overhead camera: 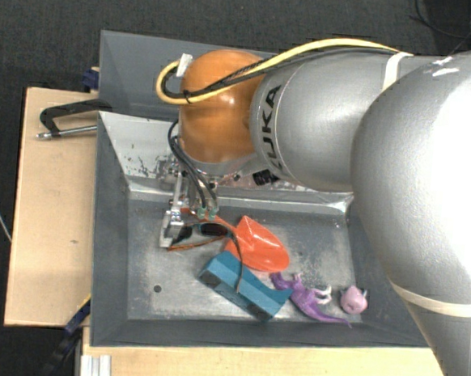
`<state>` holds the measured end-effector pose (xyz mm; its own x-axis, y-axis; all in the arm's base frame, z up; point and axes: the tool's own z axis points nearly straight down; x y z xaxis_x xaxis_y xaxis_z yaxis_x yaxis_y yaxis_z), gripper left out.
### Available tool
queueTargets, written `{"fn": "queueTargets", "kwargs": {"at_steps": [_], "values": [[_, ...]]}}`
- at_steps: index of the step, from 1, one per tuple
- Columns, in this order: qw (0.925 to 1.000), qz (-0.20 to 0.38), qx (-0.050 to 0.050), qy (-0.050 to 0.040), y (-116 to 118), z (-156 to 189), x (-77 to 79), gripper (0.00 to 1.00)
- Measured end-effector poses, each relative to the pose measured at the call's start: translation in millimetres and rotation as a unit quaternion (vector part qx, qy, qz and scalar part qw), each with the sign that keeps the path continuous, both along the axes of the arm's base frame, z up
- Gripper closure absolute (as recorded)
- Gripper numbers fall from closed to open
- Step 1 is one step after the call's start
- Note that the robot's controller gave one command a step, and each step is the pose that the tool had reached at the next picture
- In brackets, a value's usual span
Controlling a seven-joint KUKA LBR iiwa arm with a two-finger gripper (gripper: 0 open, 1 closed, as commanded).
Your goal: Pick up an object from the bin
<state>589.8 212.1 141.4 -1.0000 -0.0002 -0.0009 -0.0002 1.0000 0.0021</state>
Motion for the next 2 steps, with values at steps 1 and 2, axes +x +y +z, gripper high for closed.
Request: {"fn": "queueTargets", "kwargs": {"at_steps": [1, 2], "values": [[0.9993, 0.038, 0.001, -0.0025, -39, -31, -28.3, 0.00], [0.9999, 0.011, -0.001, -0.0005, -58, -62, -47.0, 0.00]]}}
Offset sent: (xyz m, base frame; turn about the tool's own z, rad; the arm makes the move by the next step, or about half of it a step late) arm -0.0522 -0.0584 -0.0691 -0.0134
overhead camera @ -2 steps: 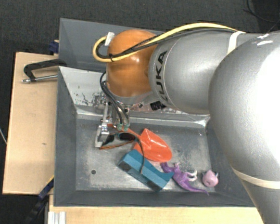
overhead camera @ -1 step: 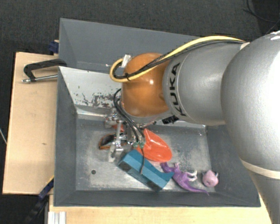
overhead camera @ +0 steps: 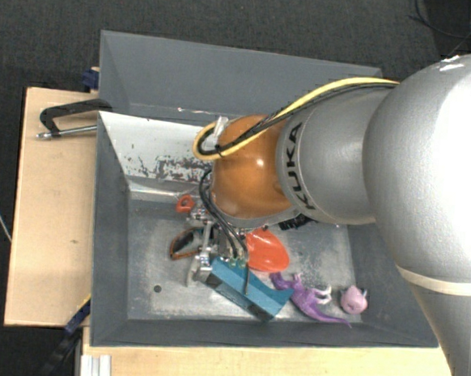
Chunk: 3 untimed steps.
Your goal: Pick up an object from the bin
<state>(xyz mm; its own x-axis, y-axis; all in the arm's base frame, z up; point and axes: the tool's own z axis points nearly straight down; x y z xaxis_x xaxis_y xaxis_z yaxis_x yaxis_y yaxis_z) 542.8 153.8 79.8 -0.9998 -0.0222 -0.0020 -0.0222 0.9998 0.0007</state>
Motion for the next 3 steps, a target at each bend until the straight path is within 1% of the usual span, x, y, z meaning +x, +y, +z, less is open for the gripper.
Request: {"fn": "queueTargets", "kwargs": {"at_steps": [1, 2, 3], "values": [[0.9959, 0.090, 0.000, 0.0001, 9, -5, -6.8, 0.00], [0.9854, 0.170, 0.002, -0.0019, -25, -6, -8.3, 0.00], [0.9973, 0.073, 0.002, -0.0052, -45, -6, -23.6, 0.00]]}}
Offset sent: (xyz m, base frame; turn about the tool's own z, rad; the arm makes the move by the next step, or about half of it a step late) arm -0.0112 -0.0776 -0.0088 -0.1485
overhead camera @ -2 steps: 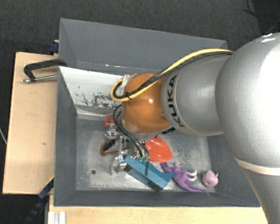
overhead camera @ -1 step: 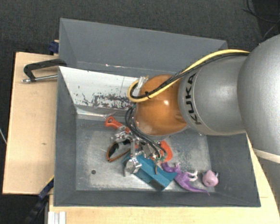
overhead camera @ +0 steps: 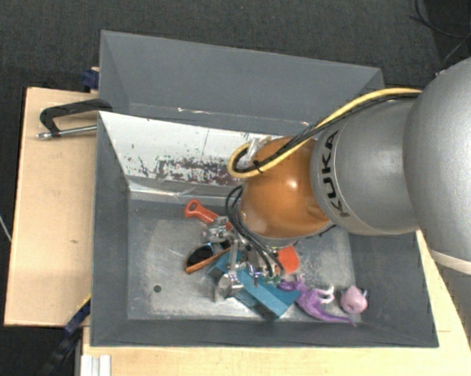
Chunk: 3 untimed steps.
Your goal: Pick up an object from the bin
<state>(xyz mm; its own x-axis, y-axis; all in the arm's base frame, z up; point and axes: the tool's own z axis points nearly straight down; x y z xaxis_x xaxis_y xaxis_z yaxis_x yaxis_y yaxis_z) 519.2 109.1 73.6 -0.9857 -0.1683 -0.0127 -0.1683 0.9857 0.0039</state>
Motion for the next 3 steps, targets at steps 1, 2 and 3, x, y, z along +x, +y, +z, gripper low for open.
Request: {"fn": "queueTargets", "kwargs": {"at_steps": [1, 2, 3], "values": [[0.9860, 0.166, -0.002, 0.0019, -31, 3, 19.5, 1.00], [0.9860, 0.166, -0.002, 0.0022, -31, 3, 19.4, 1.00], [0.9879, 0.155, -0.003, 0.0030, -19, 113, 37.0, 1.00]]}}
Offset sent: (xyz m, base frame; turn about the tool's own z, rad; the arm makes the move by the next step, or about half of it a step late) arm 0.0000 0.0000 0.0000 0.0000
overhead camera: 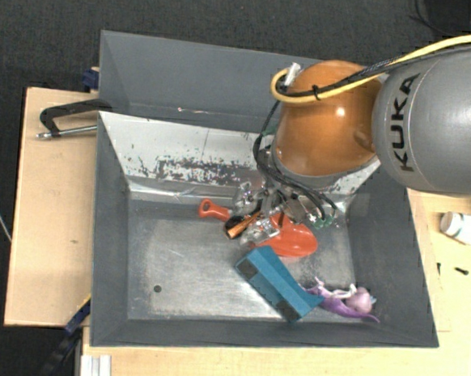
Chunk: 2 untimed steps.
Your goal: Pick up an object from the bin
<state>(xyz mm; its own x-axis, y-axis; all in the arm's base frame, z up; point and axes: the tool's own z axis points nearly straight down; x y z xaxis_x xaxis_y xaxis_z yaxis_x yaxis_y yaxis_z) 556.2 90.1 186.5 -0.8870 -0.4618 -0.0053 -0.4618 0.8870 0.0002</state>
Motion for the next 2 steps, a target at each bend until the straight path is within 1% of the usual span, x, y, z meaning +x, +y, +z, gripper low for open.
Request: {"fn": "queueTargets", "kwargs": {"at_steps": [2], "values": [[1.0000, 0.000, 0.000, -0.0003, 0.2, -1.2, 0.4, 1.00]]}}
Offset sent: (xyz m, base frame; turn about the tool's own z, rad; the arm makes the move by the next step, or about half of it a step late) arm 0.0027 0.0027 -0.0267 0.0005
